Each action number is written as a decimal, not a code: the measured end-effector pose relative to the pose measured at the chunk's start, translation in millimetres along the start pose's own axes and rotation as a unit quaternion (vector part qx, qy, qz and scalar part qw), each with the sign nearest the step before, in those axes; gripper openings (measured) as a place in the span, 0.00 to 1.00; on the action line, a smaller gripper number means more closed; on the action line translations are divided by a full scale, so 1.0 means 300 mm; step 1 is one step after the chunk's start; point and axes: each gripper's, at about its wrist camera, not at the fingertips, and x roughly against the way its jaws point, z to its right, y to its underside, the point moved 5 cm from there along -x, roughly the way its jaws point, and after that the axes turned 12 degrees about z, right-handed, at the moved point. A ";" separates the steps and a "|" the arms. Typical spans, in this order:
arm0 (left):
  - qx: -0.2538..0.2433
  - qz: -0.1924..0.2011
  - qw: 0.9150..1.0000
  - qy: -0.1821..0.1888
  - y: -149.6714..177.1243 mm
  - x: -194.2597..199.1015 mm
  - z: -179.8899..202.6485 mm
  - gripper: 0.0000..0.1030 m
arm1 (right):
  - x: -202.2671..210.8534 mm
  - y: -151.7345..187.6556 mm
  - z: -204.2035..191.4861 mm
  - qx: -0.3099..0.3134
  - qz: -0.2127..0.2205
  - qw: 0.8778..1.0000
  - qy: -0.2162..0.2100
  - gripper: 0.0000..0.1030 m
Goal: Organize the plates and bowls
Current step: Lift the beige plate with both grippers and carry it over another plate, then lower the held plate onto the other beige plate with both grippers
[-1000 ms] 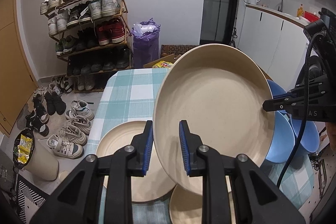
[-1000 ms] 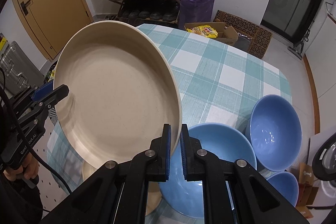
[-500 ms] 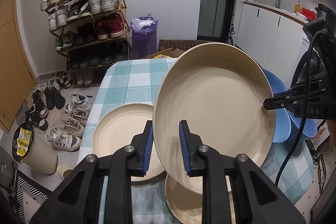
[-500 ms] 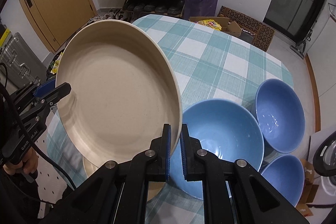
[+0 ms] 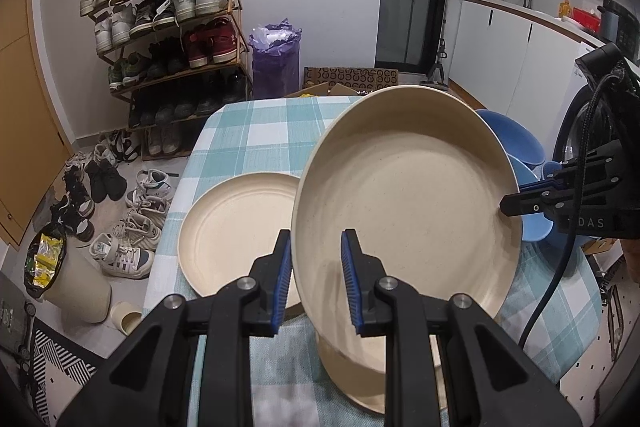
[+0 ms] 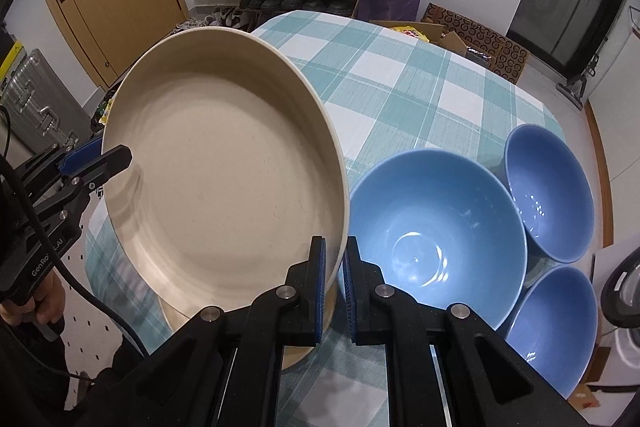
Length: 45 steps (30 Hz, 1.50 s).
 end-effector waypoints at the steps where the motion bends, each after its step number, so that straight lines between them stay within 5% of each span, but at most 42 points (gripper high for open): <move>1: 0.001 -0.002 1.000 0.000 0.007 0.000 -0.003 0.22 | -0.003 0.004 -0.002 0.000 0.000 1.000 -0.001 0.09; 23: 0.012 -0.042 0.999 -0.008 0.157 -0.048 -0.019 0.22 | -0.078 0.177 -0.066 -0.007 -0.012 1.000 -0.014 0.09; 45: 0.019 -0.054 0.998 -0.030 0.247 -0.117 0.023 0.22 | -0.092 0.301 -0.050 -0.025 0.038 0.999 0.004 0.10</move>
